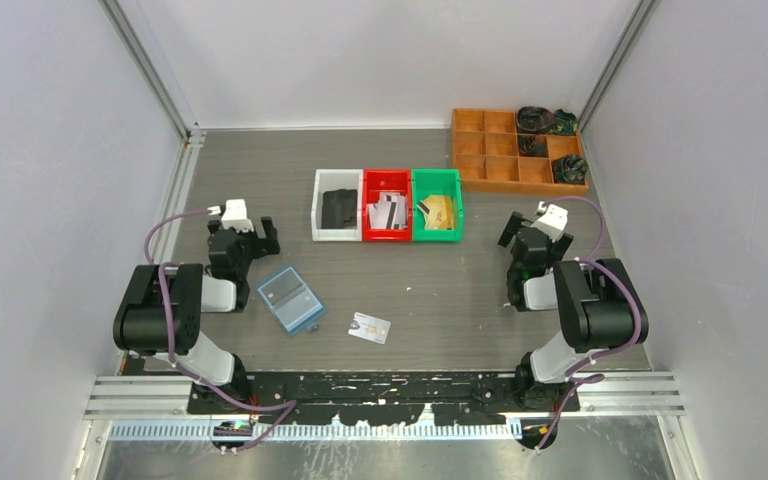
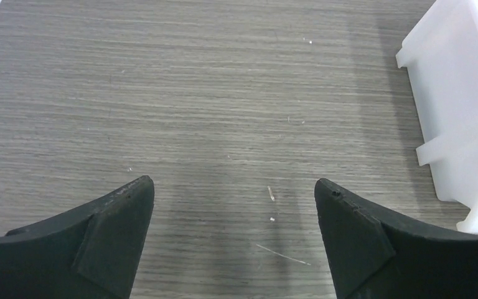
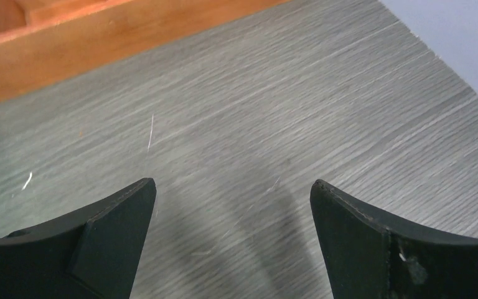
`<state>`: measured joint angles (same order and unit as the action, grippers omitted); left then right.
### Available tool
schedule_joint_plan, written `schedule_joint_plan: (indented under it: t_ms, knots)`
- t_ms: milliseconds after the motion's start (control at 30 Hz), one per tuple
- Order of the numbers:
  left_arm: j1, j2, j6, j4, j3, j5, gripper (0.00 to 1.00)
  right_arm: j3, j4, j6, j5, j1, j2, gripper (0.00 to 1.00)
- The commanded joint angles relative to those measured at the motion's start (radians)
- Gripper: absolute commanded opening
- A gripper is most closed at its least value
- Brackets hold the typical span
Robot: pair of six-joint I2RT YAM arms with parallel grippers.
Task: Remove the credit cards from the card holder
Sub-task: Reset both arms
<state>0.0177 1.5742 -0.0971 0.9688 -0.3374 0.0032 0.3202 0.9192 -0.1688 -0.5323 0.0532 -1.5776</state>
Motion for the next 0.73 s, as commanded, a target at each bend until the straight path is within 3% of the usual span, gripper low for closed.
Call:
schedule_joint_plan:
  t_ms: [0, 233, 700]
  knots:
    - [-0.009, -0.029, 0.028, 0.006, -0.006, -0.054, 1.0, 0.025, 0.041, -0.012, 0.083, -0.029, 0.026, 0.99]
    - [-0.009, -0.025, 0.066, -0.045, -0.034, 0.052, 1.0, 0.024, 0.044, -0.009, 0.086, -0.029, 0.025, 1.0]
    - [-0.009, -0.025, 0.069, -0.05, -0.036, 0.058, 1.0, 0.025, 0.044, -0.009, 0.087, -0.028, 0.024, 1.0]
